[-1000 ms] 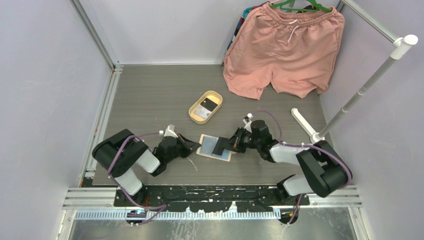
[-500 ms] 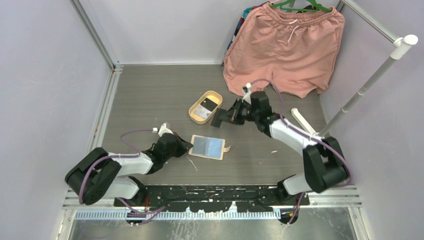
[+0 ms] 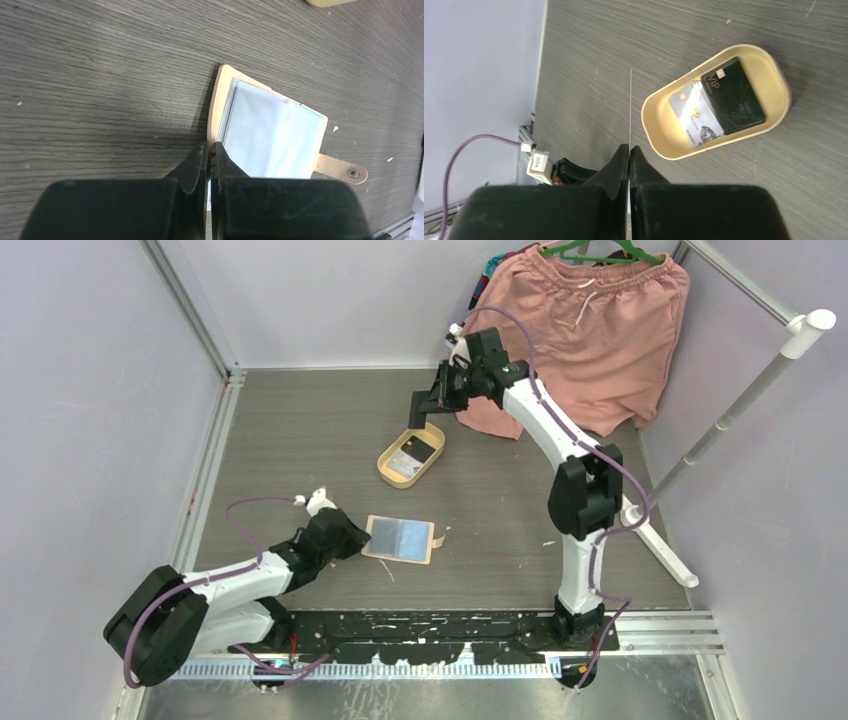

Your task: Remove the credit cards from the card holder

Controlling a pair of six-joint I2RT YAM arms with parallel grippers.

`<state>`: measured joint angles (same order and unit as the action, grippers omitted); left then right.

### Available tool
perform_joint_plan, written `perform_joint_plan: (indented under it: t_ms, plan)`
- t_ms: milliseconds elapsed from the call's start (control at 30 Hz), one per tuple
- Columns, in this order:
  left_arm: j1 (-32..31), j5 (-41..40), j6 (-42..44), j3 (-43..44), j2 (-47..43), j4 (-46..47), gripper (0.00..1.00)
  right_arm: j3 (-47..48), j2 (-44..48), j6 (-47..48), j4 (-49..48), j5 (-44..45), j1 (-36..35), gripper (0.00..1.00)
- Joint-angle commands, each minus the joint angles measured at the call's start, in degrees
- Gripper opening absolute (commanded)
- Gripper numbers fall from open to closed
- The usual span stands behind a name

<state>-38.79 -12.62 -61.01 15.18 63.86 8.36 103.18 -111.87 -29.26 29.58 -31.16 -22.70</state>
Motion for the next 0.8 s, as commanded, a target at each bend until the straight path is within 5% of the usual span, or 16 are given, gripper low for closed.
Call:
perform_joint_plan:
  t_ms: [0, 267, 767]
  plan:
    - [0.18, -0.45, 4.15, 1.39, -0.68, -2.89, 0.0, 17.26, -8.08, 15.96, 27.71, 0.12, 0.15, 0.01]
    - [0.29, 2.43, 6.83, 2.66, -0.1, -3.71, 0.0, 45.45, -22.38, 34.5, 51.43, 3.24, 0.12, 0.04]
    - [0.72, 4.01, 8.18, 3.16, 1.64, -3.76, 0.0, 49.99, -28.97, 42.32, 42.69, 7.9, -5.51, 0.01]
